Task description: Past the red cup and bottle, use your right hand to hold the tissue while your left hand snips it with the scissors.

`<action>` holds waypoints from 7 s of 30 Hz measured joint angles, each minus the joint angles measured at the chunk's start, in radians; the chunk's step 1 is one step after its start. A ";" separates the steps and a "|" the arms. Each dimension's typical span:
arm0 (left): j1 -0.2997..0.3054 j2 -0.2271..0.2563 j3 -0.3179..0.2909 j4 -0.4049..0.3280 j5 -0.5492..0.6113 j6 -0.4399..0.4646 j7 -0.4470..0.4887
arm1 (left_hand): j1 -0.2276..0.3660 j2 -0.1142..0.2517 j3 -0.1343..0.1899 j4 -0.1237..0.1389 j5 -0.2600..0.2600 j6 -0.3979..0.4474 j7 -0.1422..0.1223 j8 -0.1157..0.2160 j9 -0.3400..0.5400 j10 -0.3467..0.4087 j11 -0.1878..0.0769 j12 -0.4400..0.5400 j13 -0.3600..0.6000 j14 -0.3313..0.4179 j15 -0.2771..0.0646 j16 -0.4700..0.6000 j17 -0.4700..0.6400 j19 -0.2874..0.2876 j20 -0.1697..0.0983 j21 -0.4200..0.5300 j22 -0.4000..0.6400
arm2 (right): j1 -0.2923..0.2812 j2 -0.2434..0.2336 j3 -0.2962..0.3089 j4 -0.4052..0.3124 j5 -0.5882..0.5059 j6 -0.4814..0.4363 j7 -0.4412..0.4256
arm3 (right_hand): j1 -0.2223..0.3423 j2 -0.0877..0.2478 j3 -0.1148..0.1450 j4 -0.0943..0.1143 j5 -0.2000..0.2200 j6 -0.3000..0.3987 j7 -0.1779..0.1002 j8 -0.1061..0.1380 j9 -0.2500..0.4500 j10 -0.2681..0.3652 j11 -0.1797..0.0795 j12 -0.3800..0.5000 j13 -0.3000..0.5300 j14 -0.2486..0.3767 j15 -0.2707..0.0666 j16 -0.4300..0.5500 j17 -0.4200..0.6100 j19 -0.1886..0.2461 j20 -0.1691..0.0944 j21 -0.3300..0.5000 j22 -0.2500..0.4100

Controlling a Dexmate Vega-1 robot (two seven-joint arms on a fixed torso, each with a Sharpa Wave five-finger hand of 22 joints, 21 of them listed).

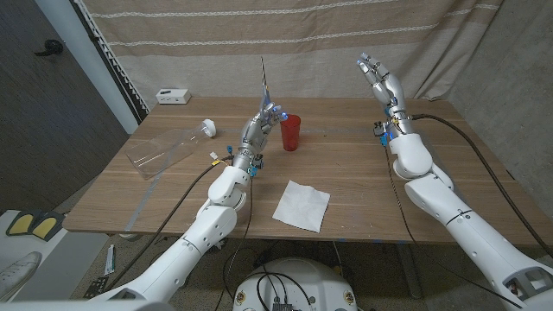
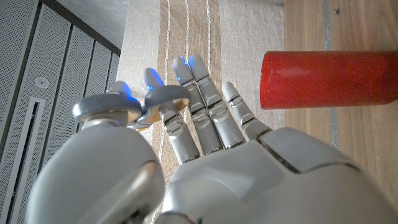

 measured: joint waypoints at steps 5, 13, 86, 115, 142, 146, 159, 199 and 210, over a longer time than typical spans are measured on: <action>0.000 0.010 0.000 0.000 0.020 -0.005 0.004 | -0.013 0.001 -0.071 0.003 0.002 -0.012 -0.005 -0.007 0.000 -0.009 -0.009 -0.013 -0.005 -0.021 0.011 -0.004 -0.005 0.000 0.000 -0.015 0.000 | -0.002 -0.001 0.002 -0.004 0.000 0.000 -0.002 | 0.000 0.000 -0.003 -0.003 0.000 -0.033 0.019 -0.009 0.000 -0.005 0.005 -0.004 0.000 0.000 0.000 0.000 0.000 0.000 0.000 0.000 0.000; 0.005 0.034 0.002 -0.015 0.046 -0.005 0.007 | -0.065 0.002 -0.251 0.008 -0.008 -0.014 -0.007 -0.008 0.000 -0.018 -0.018 -0.028 -0.014 -0.055 0.023 -0.003 -0.011 0.000 0.000 -0.056 0.000 | -0.006 -0.004 0.005 -0.008 0.001 0.000 -0.002 | 0.000 0.000 0.002 -0.007 0.000 -0.035 0.020 -0.009 0.000 -0.011 0.000 -0.007 0.000 -0.006 0.006 0.000 0.000 -0.005 0.006 -0.006 0.000; 0.132 0.308 -0.103 -0.275 0.142 0.138 0.073 | -0.236 0.038 -0.756 0.054 -0.025 -0.025 0.038 0.027 0.032 -0.038 -0.004 -0.039 0.044 -0.263 0.080 0.028 -0.032 0.034 0.116 -0.174 0.003 | 0.020 0.004 0.002 0.050 0.034 0.009 0.012 | 0.000 0.000 0.001 -0.007 0.000 -0.038 0.024 -0.009 0.000 -0.014 0.003 -0.011 0.000 -0.011 0.000 0.000 -0.004 -0.005 0.012 -0.005 -0.005; 0.134 0.332 -0.118 -0.276 0.167 0.147 0.084 | -0.221 0.053 -0.759 0.051 0.002 0.038 0.102 0.063 0.063 -0.011 0.022 0.069 0.141 -0.216 0.067 0.049 -0.013 0.059 0.109 -0.189 0.003 | 0.009 -0.005 0.021 0.042 0.026 0.011 -0.010 | 0.000 0.000 0.001 -0.007 0.000 -0.047 0.022 -0.009 -0.005 -0.014 0.003 -0.011 0.000 -0.011 0.000 0.000 -0.004 -0.005 0.012 -0.005 -0.005; 0.177 0.406 -0.162 -0.330 0.199 0.184 0.096 | -0.221 0.053 -0.763 0.055 0.008 0.044 0.107 0.067 0.074 -0.011 0.022 0.110 0.179 -0.220 0.071 0.044 -0.008 0.059 0.109 -0.200 0.002 | -0.007 -0.010 0.035 0.027 0.020 0.013 -0.020 | 0.000 0.000 -0.003 -0.011 0.000 -0.047 0.022 -0.009 -0.005 -0.014 0.003 -0.010 0.000 -0.011 0.000 0.000 -0.004 -0.009 0.016 -0.005 -0.005; 0.188 0.423 -0.171 -0.349 0.189 0.208 0.095 | -0.221 0.053 -0.763 0.055 0.013 0.044 0.107 0.068 0.079 -0.011 0.021 0.111 0.183 -0.220 0.071 0.044 -0.006 0.059 0.109 -0.203 0.002 | -0.007 -0.010 0.035 0.027 0.021 0.013 -0.019 | 0.000 0.000 -0.003 -0.011 0.000 -0.050 0.025 -0.009 -0.005 -0.014 0.003 -0.010 0.000 -0.011 0.000 0.000 -0.004 -0.009 0.016 -0.005 -0.005; 0.219 0.471 -0.193 -0.398 0.165 0.262 0.087 | -0.221 0.053 -0.763 0.055 0.013 0.049 0.113 0.068 0.083 -0.014 0.018 0.128 0.197 -0.220 0.071 0.044 -0.004 0.059 0.109 -0.207 0.002 | -0.009 -0.007 0.034 0.031 0.023 0.019 -0.016 | 0.000 0.000 -0.003 -0.011 0.007 -0.053 0.028 -0.009 -0.005 -0.021 0.003 -0.015 0.000 -0.011 0.000 0.000 -0.004 -0.009 0.016 -0.005 -0.005; 0.320 0.624 -0.303 -0.550 0.086 0.478 0.101 | -0.221 0.053 -0.763 0.055 0.022 0.054 0.118 0.070 0.097 -0.022 0.011 0.158 0.208 -0.208 0.065 0.041 0.001 0.059 0.109 -0.222 0.007 | -0.035 -0.030 0.057 -0.002 0.004 0.004 -0.026 | 0.000 0.000 -0.003 -0.011 0.007 -0.053 0.028 -0.009 -0.005 -0.021 0.003 -0.015 0.000 -0.011 0.000 0.000 -0.009 -0.013 0.020 -0.009 -0.005; 0.311 0.661 -0.310 -0.562 0.077 0.524 0.078 | -0.221 0.053 -0.763 0.055 0.022 0.051 0.114 0.070 0.102 -0.022 0.011 0.158 0.199 -0.208 0.065 0.037 0.001 0.055 0.105 -0.226 0.007 | -0.036 -0.034 0.058 0.005 0.005 0.003 -0.022 | -0.006 -0.006 -0.006 -0.015 0.007 -0.063 0.028 -0.009 -0.005 -0.030 0.005 -0.015 0.000 -0.020 -0.002 0.000 -0.009 -0.016 0.023 -0.009 -0.005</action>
